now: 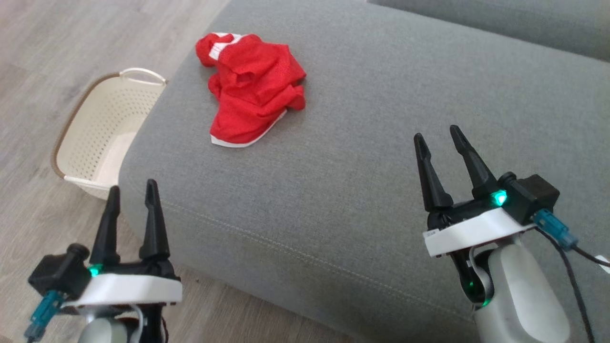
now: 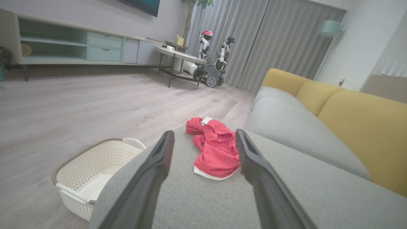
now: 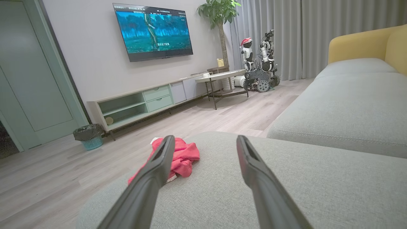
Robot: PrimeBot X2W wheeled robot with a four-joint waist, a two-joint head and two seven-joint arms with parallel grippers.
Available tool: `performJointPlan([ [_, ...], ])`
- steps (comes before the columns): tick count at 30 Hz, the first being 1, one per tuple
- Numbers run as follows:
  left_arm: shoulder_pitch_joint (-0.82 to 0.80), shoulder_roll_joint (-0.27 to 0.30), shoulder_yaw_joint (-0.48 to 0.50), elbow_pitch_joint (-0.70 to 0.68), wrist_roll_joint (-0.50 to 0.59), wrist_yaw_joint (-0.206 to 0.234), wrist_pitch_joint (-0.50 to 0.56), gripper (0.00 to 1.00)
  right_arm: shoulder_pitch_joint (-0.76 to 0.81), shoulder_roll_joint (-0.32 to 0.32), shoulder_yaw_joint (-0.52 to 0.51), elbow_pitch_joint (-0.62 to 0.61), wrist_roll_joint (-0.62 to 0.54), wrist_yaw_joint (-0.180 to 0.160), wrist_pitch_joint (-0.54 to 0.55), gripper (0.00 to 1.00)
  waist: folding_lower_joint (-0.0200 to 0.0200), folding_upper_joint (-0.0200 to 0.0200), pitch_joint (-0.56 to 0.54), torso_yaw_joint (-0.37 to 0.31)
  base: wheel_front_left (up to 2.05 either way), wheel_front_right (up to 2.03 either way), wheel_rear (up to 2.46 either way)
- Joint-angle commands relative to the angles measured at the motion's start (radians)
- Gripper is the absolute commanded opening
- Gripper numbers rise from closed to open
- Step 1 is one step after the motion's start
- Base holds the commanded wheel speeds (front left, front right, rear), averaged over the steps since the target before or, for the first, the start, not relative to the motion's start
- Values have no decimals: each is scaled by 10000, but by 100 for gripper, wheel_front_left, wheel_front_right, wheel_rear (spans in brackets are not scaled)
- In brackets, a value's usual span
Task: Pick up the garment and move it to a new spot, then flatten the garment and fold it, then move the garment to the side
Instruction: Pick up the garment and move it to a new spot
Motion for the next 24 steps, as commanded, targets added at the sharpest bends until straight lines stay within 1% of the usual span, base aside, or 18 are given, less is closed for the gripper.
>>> performJointPlan([
  [1,-414,58,431,-389,-94,7,-51,100,-269,86,227,-397,11,35,39,100,1,-1,207,-134,0,0,0],
  [7,-933,58,730,91,-181,-239,-51,100,-443,-43,55,-709,-201,35,272,100,1,-1,926,-512,0,0,0],
  [12,-1943,183,935,1344,8,-530,-51,100,-620,-239,-238,-1254,-431,35,558,100,1,-1,1711,-902,0,0,0],
  [17,-3347,784,873,2799,-158,-756,251,100,-887,-331,-514,-1920,-606,35,815,100,1,-1,2474,-1372,0,0,0],
  [22,-5028,1244,802,4083,-617,-896,1016,100,-979,-454,-573,-2581,-764,35,1099,100,1,-1,3129,-1666,0,0,0],
  [24,-5675,1493,687,4505,-634,-936,1147,100,-1029,-437,-616,-2824,-712,35,1144,100,1,-1,3368,-1790,0,0,0],
])
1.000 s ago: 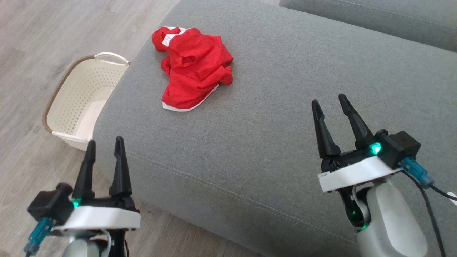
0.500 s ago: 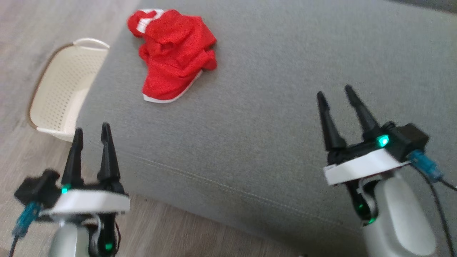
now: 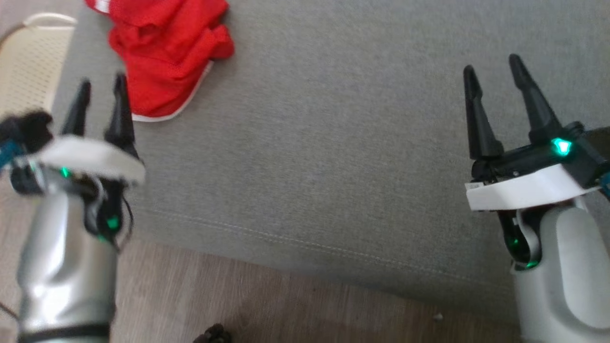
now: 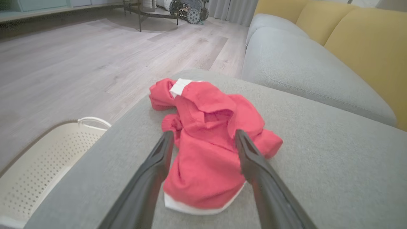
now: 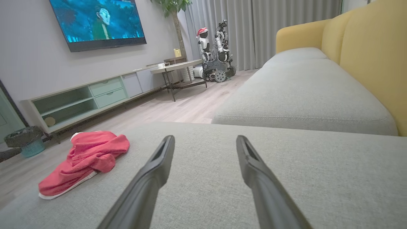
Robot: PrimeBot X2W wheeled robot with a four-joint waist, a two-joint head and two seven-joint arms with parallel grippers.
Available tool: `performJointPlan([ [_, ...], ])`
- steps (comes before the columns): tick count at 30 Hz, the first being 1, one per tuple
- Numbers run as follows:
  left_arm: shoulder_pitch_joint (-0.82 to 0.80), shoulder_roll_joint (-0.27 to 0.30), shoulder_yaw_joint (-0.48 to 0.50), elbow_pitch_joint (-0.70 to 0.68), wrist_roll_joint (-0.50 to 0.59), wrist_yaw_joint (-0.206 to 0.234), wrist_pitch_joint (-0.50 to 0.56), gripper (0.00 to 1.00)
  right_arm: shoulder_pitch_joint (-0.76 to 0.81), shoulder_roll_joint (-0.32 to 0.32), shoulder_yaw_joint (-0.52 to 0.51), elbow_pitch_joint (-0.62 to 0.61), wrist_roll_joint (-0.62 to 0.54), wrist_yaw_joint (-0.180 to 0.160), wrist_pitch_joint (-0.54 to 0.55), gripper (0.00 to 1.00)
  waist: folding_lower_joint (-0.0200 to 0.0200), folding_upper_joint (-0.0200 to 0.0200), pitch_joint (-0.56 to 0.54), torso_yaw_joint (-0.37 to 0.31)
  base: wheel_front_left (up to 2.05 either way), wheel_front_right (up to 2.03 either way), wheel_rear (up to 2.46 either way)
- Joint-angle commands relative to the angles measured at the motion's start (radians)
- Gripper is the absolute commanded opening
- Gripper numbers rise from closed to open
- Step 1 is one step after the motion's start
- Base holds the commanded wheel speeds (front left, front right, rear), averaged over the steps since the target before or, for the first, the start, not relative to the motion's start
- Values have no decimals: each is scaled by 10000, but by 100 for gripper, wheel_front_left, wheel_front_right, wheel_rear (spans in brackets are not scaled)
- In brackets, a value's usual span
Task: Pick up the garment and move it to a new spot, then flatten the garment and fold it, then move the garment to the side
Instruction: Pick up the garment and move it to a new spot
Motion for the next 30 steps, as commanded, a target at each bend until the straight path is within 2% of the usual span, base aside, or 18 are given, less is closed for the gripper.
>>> performJointPlan([
  [1,-342,522,292,-228,6,-40,-3,100,-257,58,230,-445,-58,35,40,100,-1,0,365,-282,0,0,0],
  [9,-2542,1173,92,1711,-323,-100,821,100,-504,90,282,-1045,-138,35,93,100,-1,0,1181,-729,0,0,0],
  [12,-3288,1361,285,2515,-472,64,1038,100,-573,80,222,-1149,-160,35,43,100,-1,0,1460,-865,0,0,0],
  [16,-4098,1580,211,3481,-322,251,1102,100,-669,66,224,-1189,-182,35,-22,100,-1,0,1730,-1002,0,0,0],
  [21,-4784,1709,46,4580,-241,219,1102,100,-786,132,264,-1135,-218,35,-142,100,-1,0,1892,-1146,0,0,0],
  [22,-4888,1714,25,4759,-252,198,1073,62,-804,141,265,-1122,-221,35,-159,100,-1,0,1913,-1161,0,0,0],
  [23,-4983,1719,4,4906,-254,180,1002,0,-816,152,248,-1113,-223,35,-179,100,-1,0,1933,-1169,0,0,0],
  [30,-5044,1721,-156,5385,-286,-1,-341,0,-710,239,280,-714,-213,35,-413,100,-1,0,1382,-1186,0,0,0],
])
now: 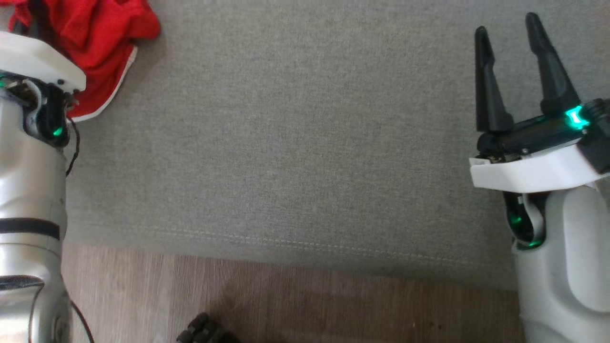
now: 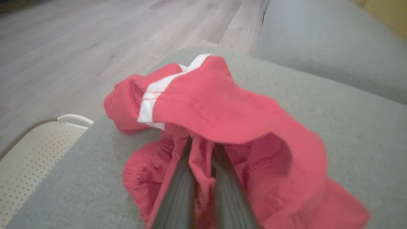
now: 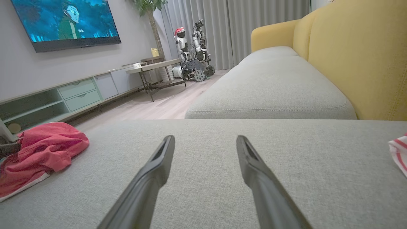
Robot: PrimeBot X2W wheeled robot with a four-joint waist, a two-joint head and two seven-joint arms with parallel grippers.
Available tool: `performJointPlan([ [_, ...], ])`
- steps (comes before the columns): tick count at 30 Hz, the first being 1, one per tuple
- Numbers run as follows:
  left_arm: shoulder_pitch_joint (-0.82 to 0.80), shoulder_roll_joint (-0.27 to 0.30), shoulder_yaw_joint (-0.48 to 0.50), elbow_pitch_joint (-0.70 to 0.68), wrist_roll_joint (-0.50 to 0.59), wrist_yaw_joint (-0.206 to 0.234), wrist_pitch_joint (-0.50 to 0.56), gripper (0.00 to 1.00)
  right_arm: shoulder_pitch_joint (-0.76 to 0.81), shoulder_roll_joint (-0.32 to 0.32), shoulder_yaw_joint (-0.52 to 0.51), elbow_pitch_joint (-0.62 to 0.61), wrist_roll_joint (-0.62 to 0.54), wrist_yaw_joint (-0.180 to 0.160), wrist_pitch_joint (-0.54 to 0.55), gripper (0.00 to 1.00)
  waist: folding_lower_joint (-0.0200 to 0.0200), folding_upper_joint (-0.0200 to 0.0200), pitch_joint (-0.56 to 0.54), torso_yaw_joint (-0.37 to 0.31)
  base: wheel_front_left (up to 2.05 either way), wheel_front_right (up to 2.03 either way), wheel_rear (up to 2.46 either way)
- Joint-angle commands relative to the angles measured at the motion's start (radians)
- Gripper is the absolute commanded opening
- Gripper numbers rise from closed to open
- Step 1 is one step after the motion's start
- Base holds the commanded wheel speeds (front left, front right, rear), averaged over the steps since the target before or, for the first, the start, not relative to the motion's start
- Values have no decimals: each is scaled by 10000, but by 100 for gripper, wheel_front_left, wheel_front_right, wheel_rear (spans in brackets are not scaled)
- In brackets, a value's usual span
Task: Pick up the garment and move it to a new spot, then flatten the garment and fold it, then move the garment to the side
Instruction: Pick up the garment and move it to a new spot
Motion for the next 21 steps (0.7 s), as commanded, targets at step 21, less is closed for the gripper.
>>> performJointPlan([
  [21,2950,1181,808,-6271,24,-71,-839,0,633,640,442,1332,686,35,-1018,100,0,0,-3403,-604,0,0,0],
])
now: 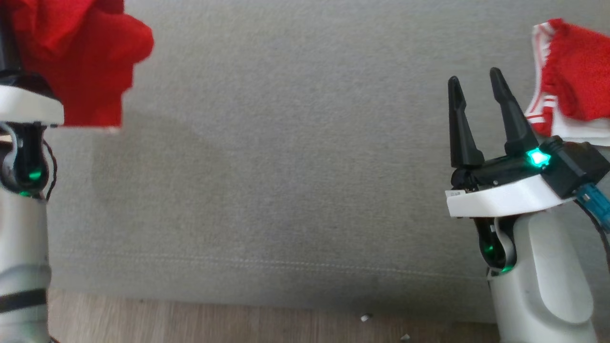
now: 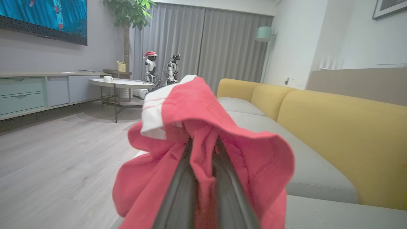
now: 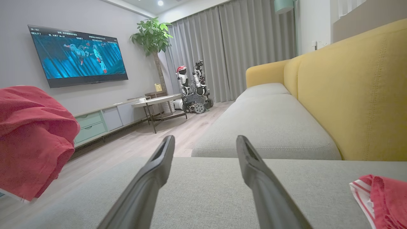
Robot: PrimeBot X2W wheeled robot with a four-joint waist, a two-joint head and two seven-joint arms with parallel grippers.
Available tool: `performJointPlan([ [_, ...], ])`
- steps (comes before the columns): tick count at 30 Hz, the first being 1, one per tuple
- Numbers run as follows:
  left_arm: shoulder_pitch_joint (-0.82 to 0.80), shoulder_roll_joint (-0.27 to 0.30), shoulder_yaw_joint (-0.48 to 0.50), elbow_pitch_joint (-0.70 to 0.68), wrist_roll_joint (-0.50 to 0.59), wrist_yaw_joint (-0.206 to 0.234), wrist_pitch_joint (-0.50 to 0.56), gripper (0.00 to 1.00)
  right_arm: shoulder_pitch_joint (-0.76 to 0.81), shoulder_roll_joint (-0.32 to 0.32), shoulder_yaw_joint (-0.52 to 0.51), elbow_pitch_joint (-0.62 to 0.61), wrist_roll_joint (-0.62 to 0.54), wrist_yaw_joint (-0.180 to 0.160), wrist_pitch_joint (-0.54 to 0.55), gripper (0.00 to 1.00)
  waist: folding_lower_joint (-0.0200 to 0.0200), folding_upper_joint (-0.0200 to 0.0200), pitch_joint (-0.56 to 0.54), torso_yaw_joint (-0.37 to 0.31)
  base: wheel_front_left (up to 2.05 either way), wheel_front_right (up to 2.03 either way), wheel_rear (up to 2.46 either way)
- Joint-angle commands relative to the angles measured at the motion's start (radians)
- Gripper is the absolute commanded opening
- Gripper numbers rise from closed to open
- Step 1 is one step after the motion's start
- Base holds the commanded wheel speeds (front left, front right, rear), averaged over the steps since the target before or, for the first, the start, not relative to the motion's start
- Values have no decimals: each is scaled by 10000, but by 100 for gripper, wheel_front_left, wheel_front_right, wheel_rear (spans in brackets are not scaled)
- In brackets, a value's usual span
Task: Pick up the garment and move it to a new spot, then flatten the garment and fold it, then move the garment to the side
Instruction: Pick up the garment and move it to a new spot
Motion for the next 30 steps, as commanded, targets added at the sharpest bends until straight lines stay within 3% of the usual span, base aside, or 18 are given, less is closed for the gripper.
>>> performJointPlan([
  [1,-236,571,313,-555,-63,37,105,0,-35,180,259,-267,132,35,-97,100,1,0,-237,-234,0,0,0],
  [10,758,84,-468,-3352,-244,378,1984,0,-147,205,333,-244,512,35,-306,100,1,0,-266,-1013,0,0,0],
  [15,738,-434,-1189,-4025,-105,609,2585,0,-392,206,445,-284,731,35,-418,100,1,0,51,-1732,0,0,0],
  [22,72,-1198,-2210,-3249,537,932,2621,0,-884,207,639,-363,1050,35,-568,100,1,0,666,-3011,0,0,0],
  [30,-1214,-1804,-2575,-560,1086,1396,1905,0,-1318,207,1221,-462,1576,35,-700,100,1,0,1352,-4487,0,0,0],
])
